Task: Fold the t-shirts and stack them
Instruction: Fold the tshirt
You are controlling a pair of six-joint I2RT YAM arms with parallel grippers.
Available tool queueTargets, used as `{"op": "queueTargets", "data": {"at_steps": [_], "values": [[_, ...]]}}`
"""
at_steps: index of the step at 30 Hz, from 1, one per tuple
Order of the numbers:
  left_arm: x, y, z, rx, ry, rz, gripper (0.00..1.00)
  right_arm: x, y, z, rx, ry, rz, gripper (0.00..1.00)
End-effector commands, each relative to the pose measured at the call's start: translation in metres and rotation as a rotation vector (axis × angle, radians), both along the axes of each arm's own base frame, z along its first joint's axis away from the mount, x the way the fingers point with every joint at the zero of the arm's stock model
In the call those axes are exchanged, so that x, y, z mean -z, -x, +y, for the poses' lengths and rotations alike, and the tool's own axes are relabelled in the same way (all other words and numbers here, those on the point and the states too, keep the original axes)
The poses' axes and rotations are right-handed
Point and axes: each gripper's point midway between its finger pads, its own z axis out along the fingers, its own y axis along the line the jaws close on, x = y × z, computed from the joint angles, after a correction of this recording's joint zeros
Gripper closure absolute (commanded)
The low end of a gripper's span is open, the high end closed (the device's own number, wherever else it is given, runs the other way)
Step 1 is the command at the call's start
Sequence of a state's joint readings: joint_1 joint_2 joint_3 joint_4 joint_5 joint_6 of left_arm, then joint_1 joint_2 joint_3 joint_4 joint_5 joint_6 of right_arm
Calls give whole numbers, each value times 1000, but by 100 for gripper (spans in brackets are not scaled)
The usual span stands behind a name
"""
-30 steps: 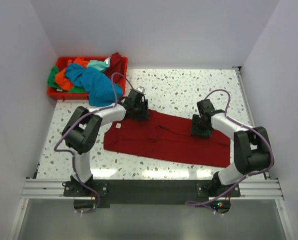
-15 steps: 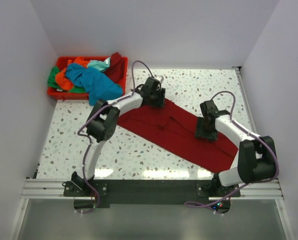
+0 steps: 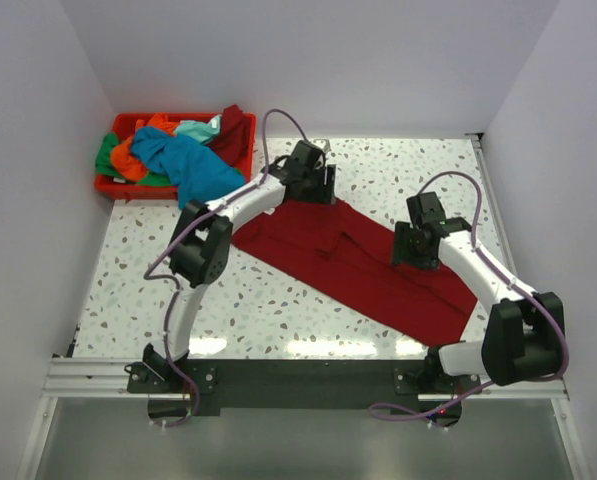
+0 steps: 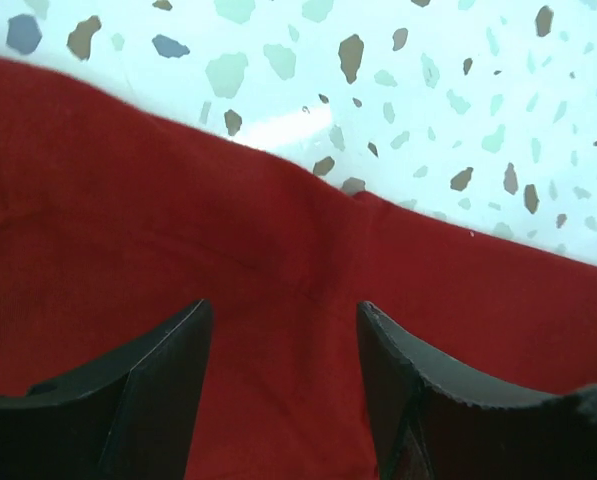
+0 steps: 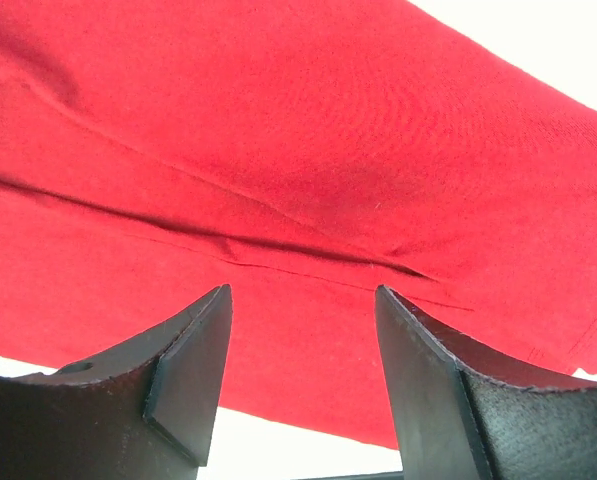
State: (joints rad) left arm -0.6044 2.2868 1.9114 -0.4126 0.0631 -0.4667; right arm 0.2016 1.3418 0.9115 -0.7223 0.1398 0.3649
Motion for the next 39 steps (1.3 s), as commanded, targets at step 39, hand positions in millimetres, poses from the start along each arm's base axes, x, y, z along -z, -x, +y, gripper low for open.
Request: {"op": "queueTargets", "data": {"at_steps": [39], "values": [[106,-17,68,-67,-69,156,35,86,16,19,0,-72,313,42]]}}
